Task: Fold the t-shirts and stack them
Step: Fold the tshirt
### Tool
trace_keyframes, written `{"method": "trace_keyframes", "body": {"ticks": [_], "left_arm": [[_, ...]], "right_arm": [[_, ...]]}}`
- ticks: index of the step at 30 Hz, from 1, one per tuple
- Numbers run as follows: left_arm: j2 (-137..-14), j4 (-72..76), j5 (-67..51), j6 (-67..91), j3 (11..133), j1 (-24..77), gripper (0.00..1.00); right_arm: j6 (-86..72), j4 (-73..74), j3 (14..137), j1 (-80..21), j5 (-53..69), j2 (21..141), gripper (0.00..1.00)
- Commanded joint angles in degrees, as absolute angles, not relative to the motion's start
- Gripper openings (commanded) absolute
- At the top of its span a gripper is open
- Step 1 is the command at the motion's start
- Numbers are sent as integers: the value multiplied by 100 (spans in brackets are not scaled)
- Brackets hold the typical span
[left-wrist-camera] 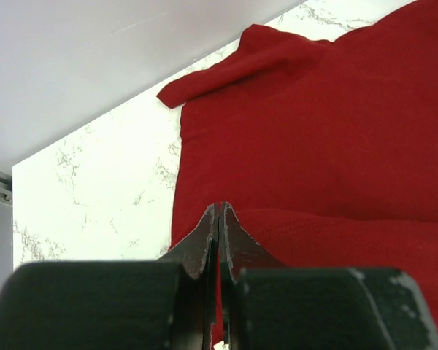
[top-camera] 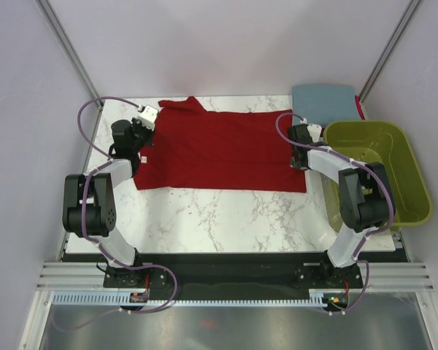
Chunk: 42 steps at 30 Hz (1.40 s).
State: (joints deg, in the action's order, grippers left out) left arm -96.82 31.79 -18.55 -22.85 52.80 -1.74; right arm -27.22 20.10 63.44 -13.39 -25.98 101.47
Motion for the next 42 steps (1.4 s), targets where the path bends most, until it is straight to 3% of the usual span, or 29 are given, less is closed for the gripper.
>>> {"method": "trace_keyframes", "body": {"ticks": [1,29,33,35,36,37,42], "left_arm": [[-9773,3577,-1820,-2601,5502,-150,2],[-10301,3533,-1520,-2856,5871,-62,2],[-10564,3718,-1530,-2918,6020,184,2],[-10661,3718,-1468,-2944,6108,263,15],[-10696,3718,-1433,-3014,6117,333,23],[-10688,3709,-1354,-3049,6117,386,38],[-10232,2534,-775,-2270,6494,580,41]], "right_arm": [[-2698,1872,6583,-1336,-2848,10230,0],[-2435,1846,7233,-1327,-2804,10679,0],[-2338,1872,7382,-1336,-2602,10783,5],[-2338,2029,7558,-1327,-2619,10872,13],[-2355,2065,7619,-1336,-2663,10907,22],[-2347,2100,7655,-1336,-2646,10907,25],[-2417,2565,7726,-1336,-2111,10478,36]]}}
